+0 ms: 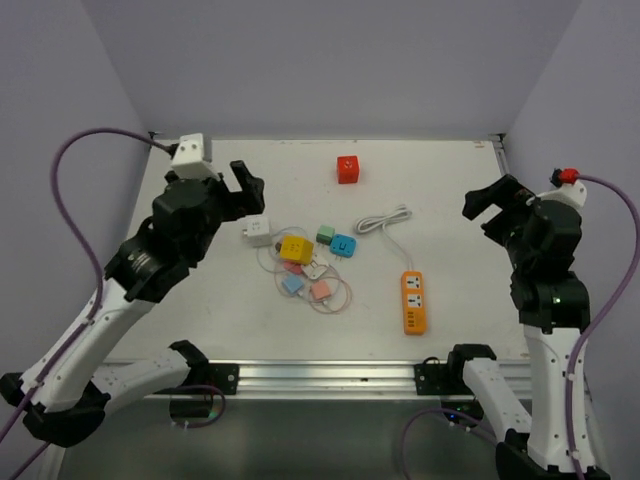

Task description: Pull the plug off the socket

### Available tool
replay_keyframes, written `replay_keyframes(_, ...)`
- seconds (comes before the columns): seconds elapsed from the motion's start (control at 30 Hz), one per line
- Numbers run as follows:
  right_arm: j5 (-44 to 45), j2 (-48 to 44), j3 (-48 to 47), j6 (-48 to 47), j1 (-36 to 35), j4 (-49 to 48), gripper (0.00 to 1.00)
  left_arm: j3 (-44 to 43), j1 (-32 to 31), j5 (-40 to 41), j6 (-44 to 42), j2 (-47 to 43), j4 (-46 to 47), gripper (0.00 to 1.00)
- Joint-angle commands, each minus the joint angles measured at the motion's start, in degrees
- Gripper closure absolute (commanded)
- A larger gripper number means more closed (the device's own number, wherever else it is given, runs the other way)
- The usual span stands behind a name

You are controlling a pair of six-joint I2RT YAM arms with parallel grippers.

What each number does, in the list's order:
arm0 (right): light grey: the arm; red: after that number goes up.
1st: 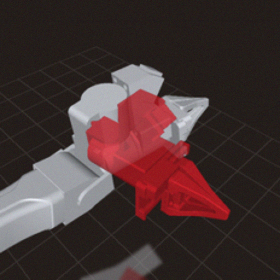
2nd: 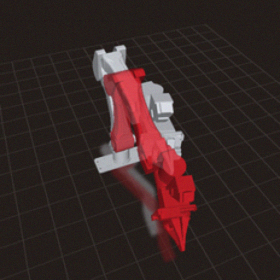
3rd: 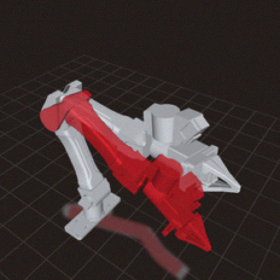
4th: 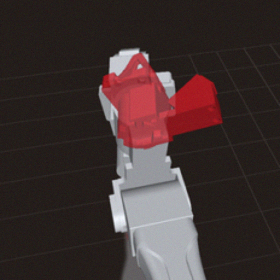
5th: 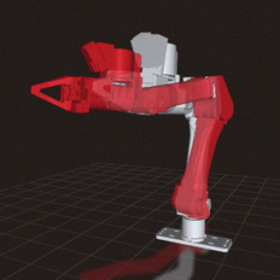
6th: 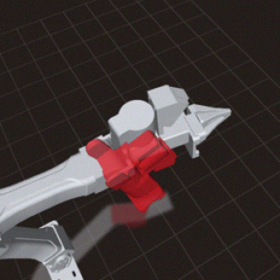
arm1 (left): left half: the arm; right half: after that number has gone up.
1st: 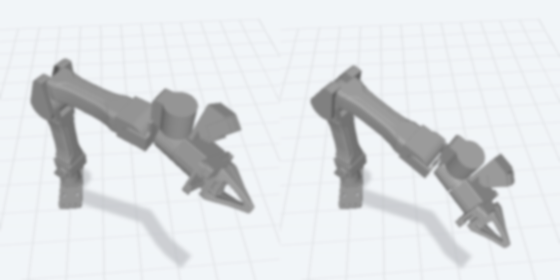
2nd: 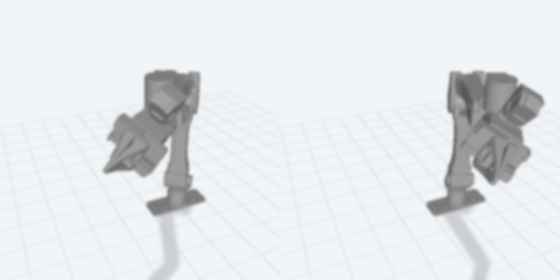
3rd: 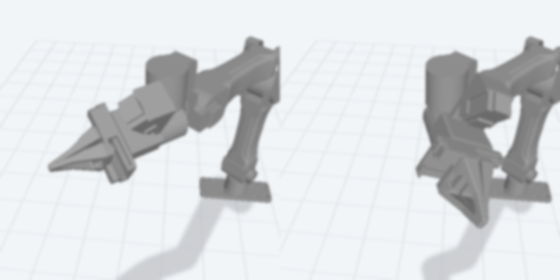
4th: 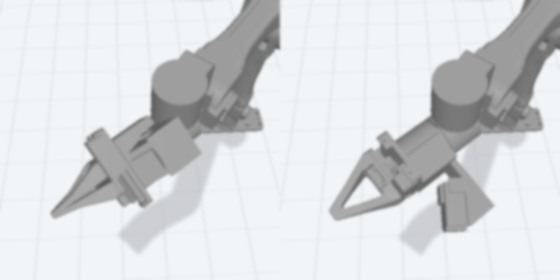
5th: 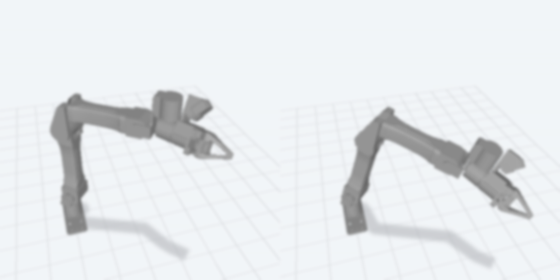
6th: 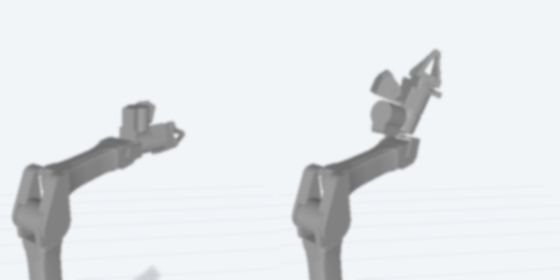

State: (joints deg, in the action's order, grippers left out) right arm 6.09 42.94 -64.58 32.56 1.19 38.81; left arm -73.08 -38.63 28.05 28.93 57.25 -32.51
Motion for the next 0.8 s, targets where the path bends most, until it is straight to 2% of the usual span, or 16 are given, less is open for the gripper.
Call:
replay_keyframes(0.0, 4.45, -0.57, -10.20, -5.38, -0.75, 8.20, 0.01, -3.65, 0.22, 8.76, -5.19, -6.00, -3.25, 0.00)
replay_keyframes(0.17, 10.42, -3.64, -17.94, -9.69, -5.67, 10.32, 0.01, -6.54, 0.22, 15.80, -8.45, -14.97, -6.42, 0.00)
replay_keyframes(0.4, 17.28, -9.88, -19.54, -14.97, -11.29, 8.48, 0.01, -8.66, 0.14, 22.13, -11.17, -25.42, -8.27, 0.00)
replay_keyframes(0.57, 18.87, -12.08, -17.17, -16.21, -12.35, 6.90, 0.01, -8.13, 0.14, 24.42, -11.09, -27.98, -8.53, 0.00)
replay_keyframes(0.77, 16.85, -12.09, -14.97, -17.26, -12.79, 4.88, 0.01, -4.80, 0.22, 24.94, -10.21, -29.22, -6.60, 0.00)
